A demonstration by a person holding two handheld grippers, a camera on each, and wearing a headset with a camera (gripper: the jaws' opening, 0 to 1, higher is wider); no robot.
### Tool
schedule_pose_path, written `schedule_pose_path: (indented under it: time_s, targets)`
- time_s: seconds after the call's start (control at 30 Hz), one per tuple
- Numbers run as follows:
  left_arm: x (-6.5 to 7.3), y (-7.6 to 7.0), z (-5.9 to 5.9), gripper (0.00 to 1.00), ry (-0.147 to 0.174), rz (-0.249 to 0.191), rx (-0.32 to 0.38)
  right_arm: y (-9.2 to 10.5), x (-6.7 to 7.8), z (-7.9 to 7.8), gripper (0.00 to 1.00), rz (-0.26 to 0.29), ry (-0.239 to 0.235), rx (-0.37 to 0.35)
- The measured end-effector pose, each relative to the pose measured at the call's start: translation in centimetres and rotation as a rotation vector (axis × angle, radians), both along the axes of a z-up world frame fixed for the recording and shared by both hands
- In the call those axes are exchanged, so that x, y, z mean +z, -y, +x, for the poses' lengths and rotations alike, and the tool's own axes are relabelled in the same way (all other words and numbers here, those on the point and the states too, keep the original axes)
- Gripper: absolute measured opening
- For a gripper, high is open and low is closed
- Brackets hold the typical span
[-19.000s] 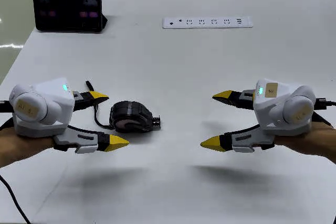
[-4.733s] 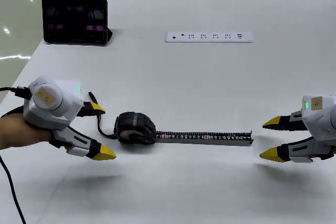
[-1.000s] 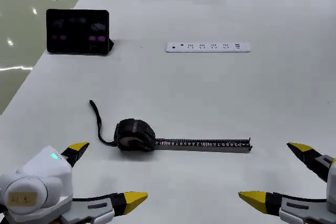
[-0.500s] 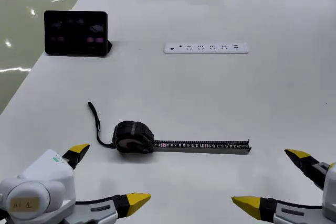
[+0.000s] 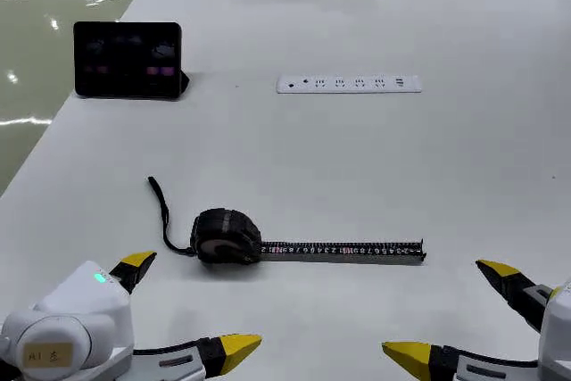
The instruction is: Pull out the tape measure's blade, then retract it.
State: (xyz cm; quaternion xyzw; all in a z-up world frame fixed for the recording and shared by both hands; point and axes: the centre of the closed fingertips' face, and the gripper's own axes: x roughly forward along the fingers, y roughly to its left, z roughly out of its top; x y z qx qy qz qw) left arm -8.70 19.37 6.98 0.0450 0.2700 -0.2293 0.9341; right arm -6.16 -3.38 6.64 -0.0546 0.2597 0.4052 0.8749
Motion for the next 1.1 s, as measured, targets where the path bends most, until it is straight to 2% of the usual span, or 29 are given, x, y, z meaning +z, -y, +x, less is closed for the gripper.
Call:
schedule_pose_path:
  time_s: [0.7, 1.1]
  targets:
    - [0.4, 0.3, 0.3, 0.99, 0.011, -0.003, 0.033, 0.1, 0.0, -0.1, 0.99, -0.012, 0.004, 0.013]
    - [0.5, 0.5, 1.0, 0.99, 0.018, -0.012, 0.055, 0.1, -0.2, -0.4, 0.99, -0.033, -0.001, 0.093]
